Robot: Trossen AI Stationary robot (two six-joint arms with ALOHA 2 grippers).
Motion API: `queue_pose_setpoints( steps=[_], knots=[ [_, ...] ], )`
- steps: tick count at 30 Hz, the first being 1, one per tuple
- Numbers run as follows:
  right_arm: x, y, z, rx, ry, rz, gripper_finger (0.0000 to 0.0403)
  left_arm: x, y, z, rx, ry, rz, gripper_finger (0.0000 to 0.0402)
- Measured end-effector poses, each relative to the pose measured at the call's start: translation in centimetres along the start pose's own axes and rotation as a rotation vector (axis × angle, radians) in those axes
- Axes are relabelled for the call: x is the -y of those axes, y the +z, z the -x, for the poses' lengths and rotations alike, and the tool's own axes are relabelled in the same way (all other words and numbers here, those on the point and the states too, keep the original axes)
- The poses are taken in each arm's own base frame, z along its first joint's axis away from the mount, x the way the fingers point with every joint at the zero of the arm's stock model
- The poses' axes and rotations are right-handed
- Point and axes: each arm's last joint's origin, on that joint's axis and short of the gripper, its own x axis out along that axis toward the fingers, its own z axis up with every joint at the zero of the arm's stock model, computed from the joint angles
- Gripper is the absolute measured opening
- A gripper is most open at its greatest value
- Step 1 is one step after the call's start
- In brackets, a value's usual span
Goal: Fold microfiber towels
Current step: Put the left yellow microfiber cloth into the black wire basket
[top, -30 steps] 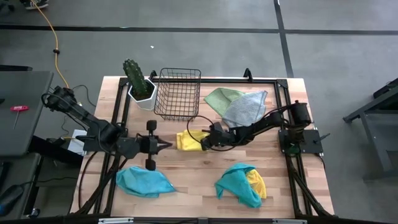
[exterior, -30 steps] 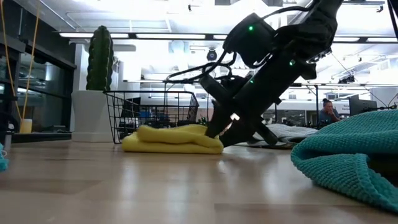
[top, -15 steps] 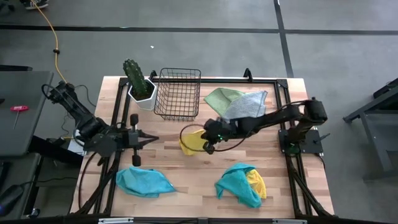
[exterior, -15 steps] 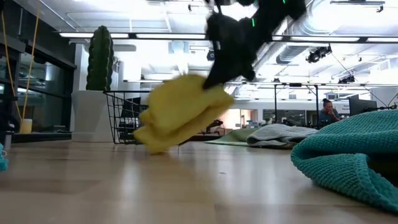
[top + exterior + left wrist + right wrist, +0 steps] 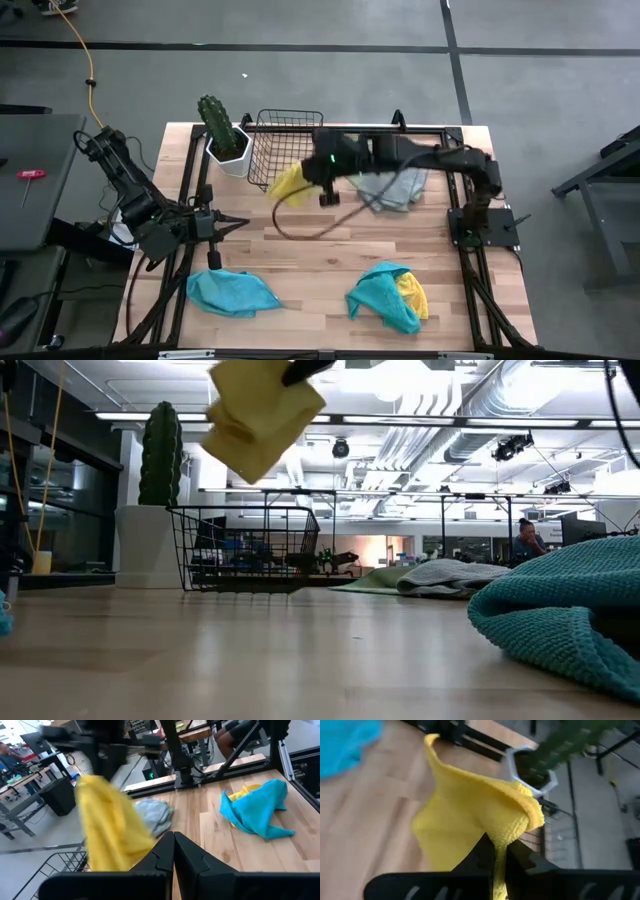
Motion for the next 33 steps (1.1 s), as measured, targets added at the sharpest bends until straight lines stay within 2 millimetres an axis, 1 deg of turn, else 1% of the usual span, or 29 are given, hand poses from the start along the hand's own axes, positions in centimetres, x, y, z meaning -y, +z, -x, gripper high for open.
queue_pose_setpoints(
  steps=[3, 5, 9, 11, 13, 15, 17, 21, 23, 27, 29, 33],
  knots=[
    [2.9, -0.3, -0.3, -0.011, -0.002, 0.016, 0.0, 0.0, 0.0, 0.0, 0.0, 0.0, 0.0, 0.0],
    [4.6, -0.7, -1.2, -0.012, 0.009, 0.022, 0.0, 0.0, 0.0, 0.0, 0.0, 0.0, 0.0, 0.0],
    [6.9, -2.1, -4.3, -0.053, 0.045, 0.078, 0.0, 0.0, 0.0, 0.0, 0.0, 0.004, 0.0, 0.0],
    [7.6, -2.9, -5.9, -0.08, 0.051, 0.112, 0.0, 0.0, 0.0, 0.0, -0.001, 0.007, 0.001, 0.0],
    [8.1, -4.0, -7.5, -0.106, 0.055, 0.136, 0.0, -0.1, 0.0, -0.1, -0.001, 0.011, 0.001, 0.0],
    [8.5, -5.1, -8.8, -0.132, 0.077, 0.137, 0.0, -0.1, 0.0, -0.1, 0.0, 0.016, 0.001, 0.0],
    [8.9, -6.1, -9.8, -0.142, 0.121, 0.102, 0.0, -0.1, 0.0, -0.1, 0.0, 0.017, 0.001, 0.0],
    [9.2, -7.6, -11.4, -0.174, 0.172, 0.036, 0.0, -0.1, 0.0, -0.1, 0.0, 0.018, 0.001, 0.0],
    [9.1, -8.1, -12.0, -0.191, 0.195, 0.013, 0.0, -0.1, 0.0, -0.1, 0.0, 0.018, 0.001, 0.0],
    [8.3, -9.4, -13.8, -0.26, 0.255, -0.019, 0.0, -0.1, 0.0, -0.1, 0.0, 0.018, 0.001, 0.0],
    [8.0, -10.0, -14.4, -0.307, 0.273, -0.021, 0.0, -0.1, 0.0, -0.1, 0.0, 0.018, 0.004, 0.0],
    [7.5, -10.7, -14.7, -0.401, 0.272, -0.012, 0.0, -0.1, 0.0, -0.1, 0.0, 0.018, 0.003, 0.0]
  ],
)
